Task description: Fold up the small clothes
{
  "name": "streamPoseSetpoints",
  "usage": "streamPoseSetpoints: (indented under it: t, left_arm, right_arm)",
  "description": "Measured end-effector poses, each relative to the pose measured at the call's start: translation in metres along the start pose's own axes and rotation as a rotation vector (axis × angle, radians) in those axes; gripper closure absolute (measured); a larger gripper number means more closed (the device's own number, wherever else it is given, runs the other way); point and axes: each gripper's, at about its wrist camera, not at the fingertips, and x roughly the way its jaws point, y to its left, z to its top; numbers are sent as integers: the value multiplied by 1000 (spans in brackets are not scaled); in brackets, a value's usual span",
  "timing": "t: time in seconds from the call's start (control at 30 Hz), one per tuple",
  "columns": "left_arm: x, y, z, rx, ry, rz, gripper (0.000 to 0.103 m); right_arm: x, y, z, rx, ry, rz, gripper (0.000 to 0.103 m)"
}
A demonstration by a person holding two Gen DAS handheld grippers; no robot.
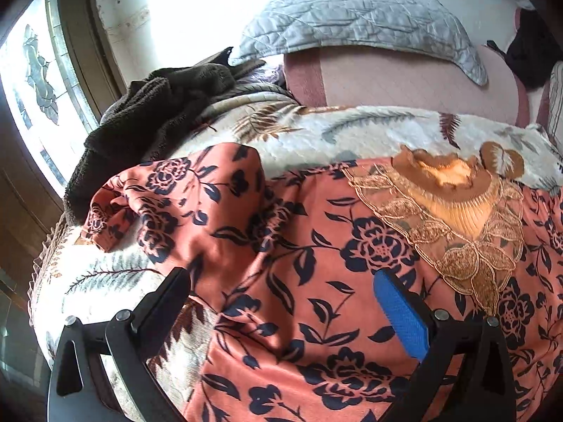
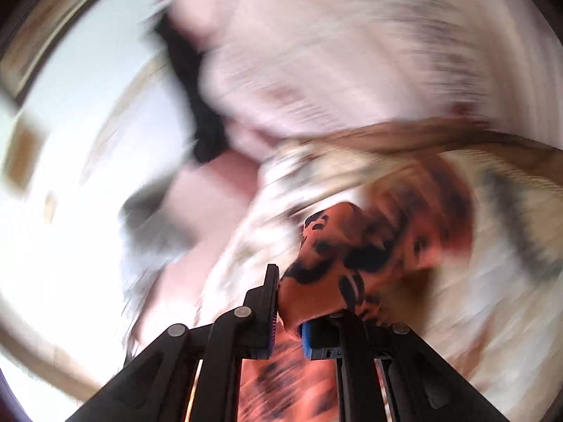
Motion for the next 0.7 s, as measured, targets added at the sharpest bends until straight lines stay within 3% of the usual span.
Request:
streamPoseSetpoints:
  t: [0.13, 0.3, 0.37, 0.47, 0.53, 0.57, 0.6, 0.7]
  left_arm:
    - [-7, 42, 7, -94, -17, 20, 0]
    - [-5, 94, 8, -195, -24, 92, 0]
    - [-4, 113, 8, -242, -23, 102, 0]
    - [-1, 135, 7, -298, -17, 123, 0]
    - [-1, 145, 5, -321, -11, 128, 0]
    - [0, 148, 4, -327, -8, 133, 0]
    - [1, 150, 4, -331, -5, 133, 0]
    - [1, 148, 4, -327, -10, 122, 0]
  right_arm:
    - [7, 104, -60, -183, 130, 133, 92]
    - [26, 204, -206, -367, 338, 227, 92]
    - [40, 230, -264, -416, 424, 259, 92]
    - [71, 233, -323, -421, 579, 285, 88]
    - [84, 223, -362, -444, 688, 248, 75]
    - [90, 216, -375, -439, 751, 249, 57]
    - [94, 202, -387, -417, 817, 267, 33]
    - [92, 190, -403, -381, 892, 335, 27]
